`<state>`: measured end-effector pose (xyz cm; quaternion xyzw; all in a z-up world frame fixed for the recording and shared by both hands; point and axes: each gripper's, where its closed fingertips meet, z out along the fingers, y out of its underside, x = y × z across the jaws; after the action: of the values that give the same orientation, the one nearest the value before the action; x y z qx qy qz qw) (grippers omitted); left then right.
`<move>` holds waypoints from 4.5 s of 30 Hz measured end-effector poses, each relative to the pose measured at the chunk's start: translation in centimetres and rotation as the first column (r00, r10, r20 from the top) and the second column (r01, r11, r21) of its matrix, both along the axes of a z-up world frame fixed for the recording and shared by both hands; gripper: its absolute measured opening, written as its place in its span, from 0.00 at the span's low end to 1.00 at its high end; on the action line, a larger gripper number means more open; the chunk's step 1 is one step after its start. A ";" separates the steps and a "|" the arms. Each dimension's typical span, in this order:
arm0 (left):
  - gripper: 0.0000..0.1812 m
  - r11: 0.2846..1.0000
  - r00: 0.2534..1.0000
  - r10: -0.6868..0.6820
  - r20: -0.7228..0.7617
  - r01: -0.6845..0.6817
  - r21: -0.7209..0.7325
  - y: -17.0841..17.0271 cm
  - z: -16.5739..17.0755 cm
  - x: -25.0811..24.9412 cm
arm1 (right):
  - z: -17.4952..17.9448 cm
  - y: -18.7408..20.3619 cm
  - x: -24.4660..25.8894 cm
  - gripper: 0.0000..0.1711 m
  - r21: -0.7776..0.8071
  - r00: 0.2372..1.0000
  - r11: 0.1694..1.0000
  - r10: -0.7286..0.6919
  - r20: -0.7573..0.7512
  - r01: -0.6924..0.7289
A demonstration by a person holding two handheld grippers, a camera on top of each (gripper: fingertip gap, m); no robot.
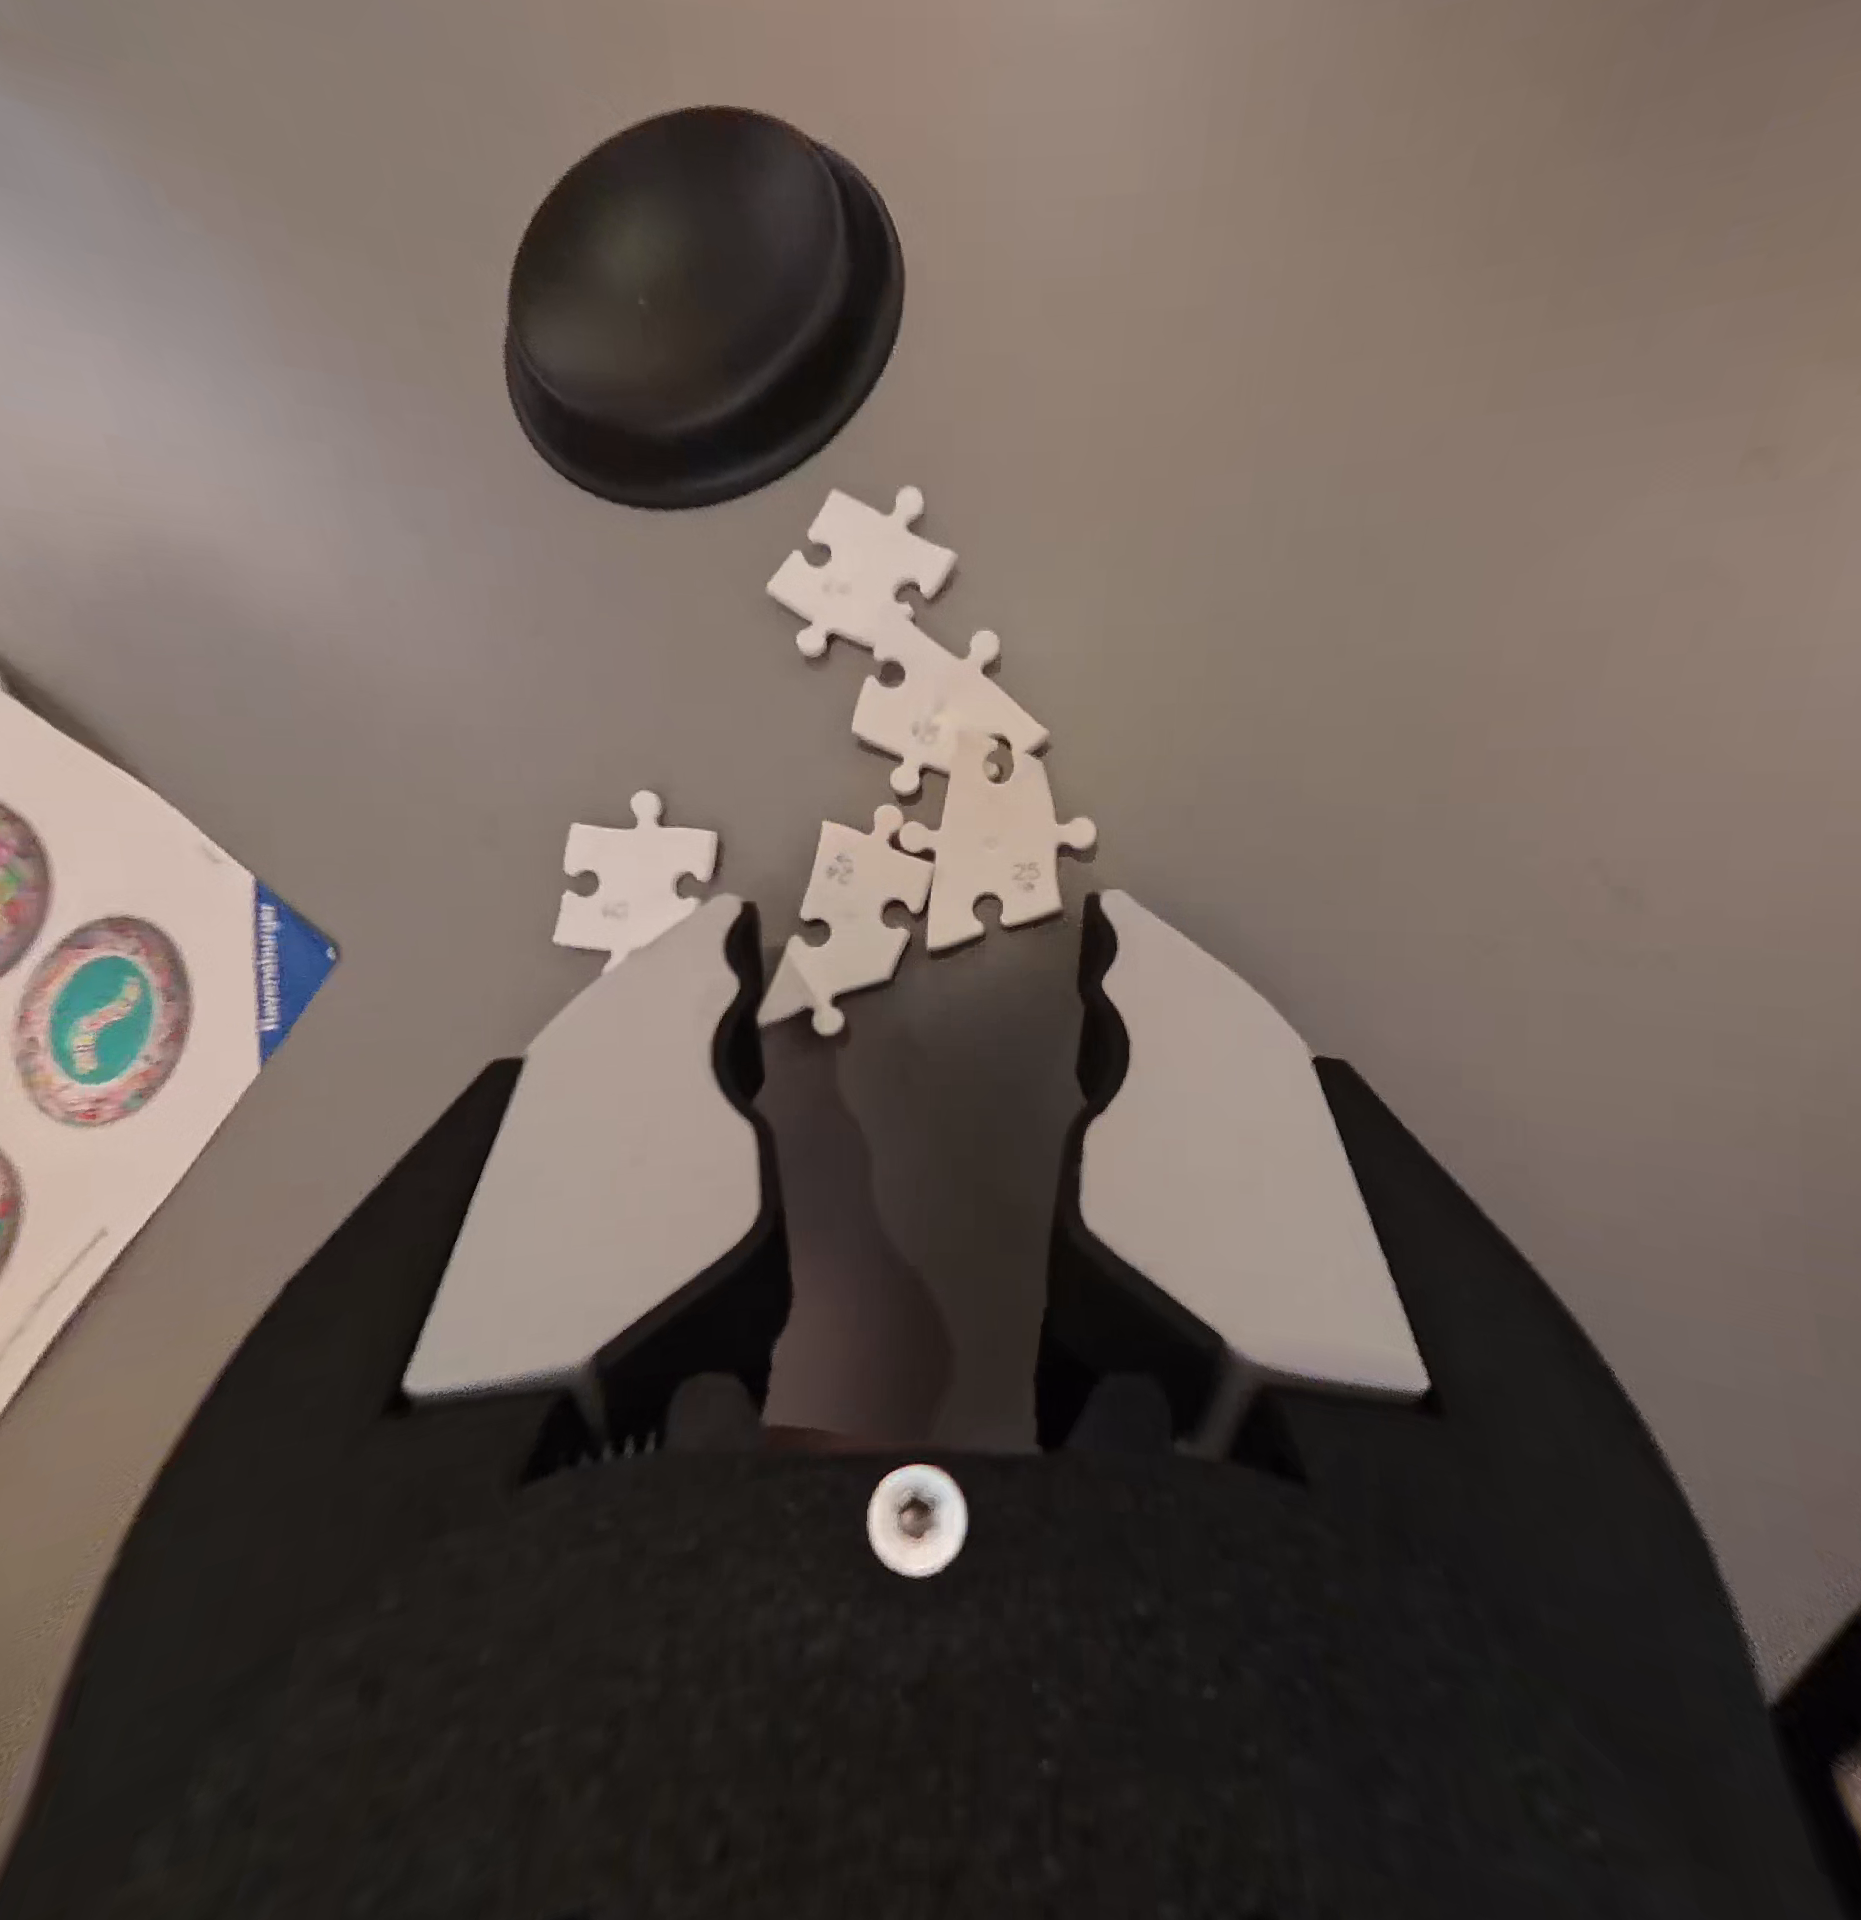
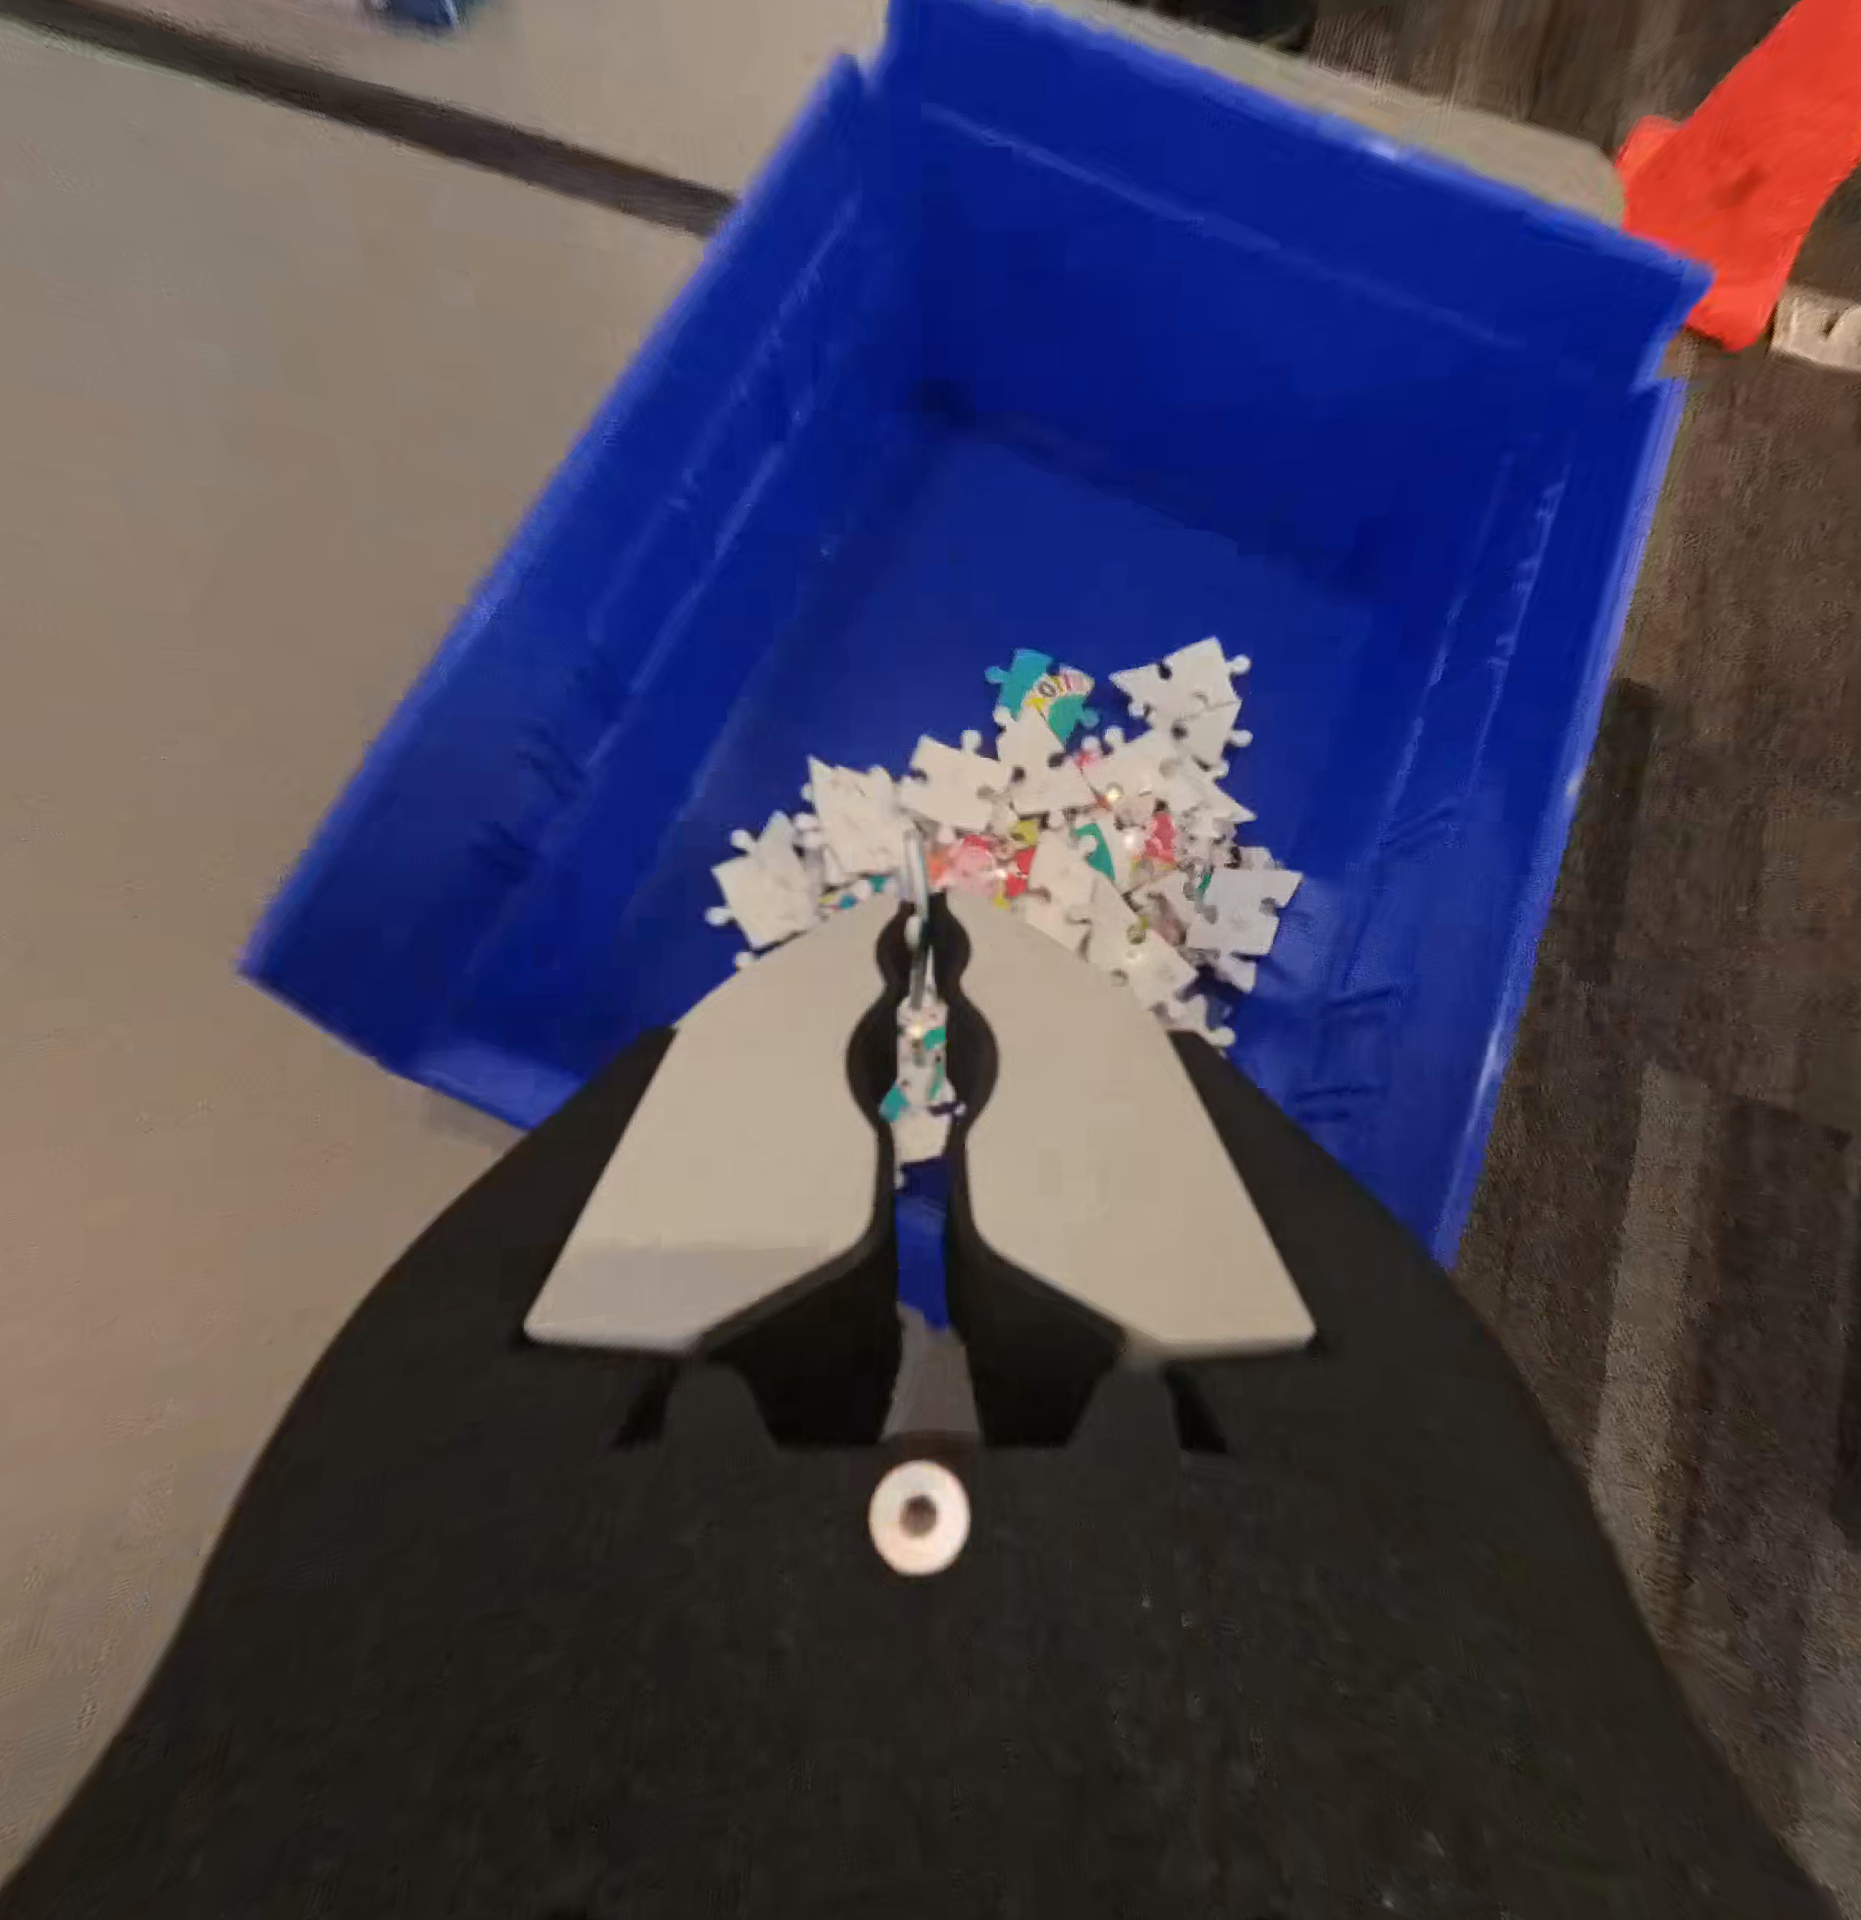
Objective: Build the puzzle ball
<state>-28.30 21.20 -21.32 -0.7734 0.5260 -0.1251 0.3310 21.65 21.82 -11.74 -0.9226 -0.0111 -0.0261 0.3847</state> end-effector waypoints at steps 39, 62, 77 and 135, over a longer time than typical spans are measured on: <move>0.22 0.925 0.928 -0.331 0.172 0.283 0.252 -6.2 10.3 3.2 | 0.4 -7.7 -48.3 0.03 0.285 0.173 0.712 0.497 -0.850 -0.642; 0.02 0.977 0.977 -0.211 -0.003 0.211 -0.017 -2.6 -0.3 3.7 | 0.9 0.7 -5.2 0.15 0.019 0.994 0.998 0.065 -0.093 -0.063; 0.00 0.946 0.853 -0.323 0.411 0.276 0.171 -7.5 12.3 4.4 | -1.4 -9.5 -47.3 0.23 0.359 0.174 0.529 0.713 -0.679 -0.769; 0.18 0.995 0.958 -0.046 0.284 0.019 0.098 -53.9 5.9 -14.1 | -4.4 -65.6 -41.1 0.15 0.154 0.993 0.981 0.121 -0.014 -0.118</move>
<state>-42.45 -32.68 -15.37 -0.7218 0.4907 -0.2161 0.4377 -19.44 -43.78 -16.14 -0.8882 -0.0599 0.0071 0.4554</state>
